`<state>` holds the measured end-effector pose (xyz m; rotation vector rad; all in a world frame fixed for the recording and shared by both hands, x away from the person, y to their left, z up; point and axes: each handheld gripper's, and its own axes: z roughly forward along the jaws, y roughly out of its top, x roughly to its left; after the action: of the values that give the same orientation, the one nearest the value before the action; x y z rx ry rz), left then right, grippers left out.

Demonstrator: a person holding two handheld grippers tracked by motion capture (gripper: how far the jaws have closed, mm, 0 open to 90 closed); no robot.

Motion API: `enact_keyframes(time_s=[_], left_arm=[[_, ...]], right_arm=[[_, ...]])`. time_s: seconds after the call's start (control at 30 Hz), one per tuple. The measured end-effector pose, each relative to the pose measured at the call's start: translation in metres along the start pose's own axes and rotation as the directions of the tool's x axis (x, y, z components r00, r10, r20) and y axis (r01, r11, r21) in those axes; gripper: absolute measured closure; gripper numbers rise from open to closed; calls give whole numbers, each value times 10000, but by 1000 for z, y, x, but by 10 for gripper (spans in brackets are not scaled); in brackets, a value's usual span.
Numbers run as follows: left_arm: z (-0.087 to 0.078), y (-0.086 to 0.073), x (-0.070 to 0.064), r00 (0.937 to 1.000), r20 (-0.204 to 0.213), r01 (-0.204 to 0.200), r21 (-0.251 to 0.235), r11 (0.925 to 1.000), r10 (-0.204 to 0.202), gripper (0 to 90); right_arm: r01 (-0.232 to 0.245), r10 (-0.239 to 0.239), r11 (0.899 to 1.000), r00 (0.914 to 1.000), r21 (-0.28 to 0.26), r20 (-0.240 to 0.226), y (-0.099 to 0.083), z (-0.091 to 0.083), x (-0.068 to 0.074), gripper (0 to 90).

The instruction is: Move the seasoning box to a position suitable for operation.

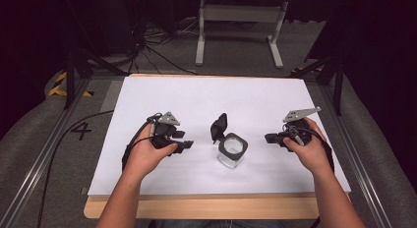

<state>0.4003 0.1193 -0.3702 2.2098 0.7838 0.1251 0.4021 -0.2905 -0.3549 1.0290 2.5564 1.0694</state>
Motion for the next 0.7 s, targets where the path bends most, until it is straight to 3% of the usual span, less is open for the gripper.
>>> enact_keyframes(time_s=[0.07,0.17,0.23,0.37,0.6,0.7], left_arm=[[1,0,0,9999,23,-166,118,9998,165,495],[3,3,-2,9984,-407,-386,351,9986,400,478],[4,4,-4,9986,-418,-300,293,9991,313,495],[4,5,-7,9989,74,-473,309,9984,471,588],[8,8,-18,9916,1038,-806,338,9962,767,889],[10,11,-22,9897,1073,-977,274,9948,942,899]], right_arm=[[12,-12,10000,10000,-8,21,0,0,0,880],[-8,8,10000,10000,-28,-4,0,1,0,886],[-2,2,10000,10000,-47,-44,0,0,1,892],[21,-23,9999,9999,-137,-132,0,0,1,897],[131,-133,9998,9997,-125,-206,0,2,3,897],[119,-123,9998,9997,-160,-218,0,2,4,898]])
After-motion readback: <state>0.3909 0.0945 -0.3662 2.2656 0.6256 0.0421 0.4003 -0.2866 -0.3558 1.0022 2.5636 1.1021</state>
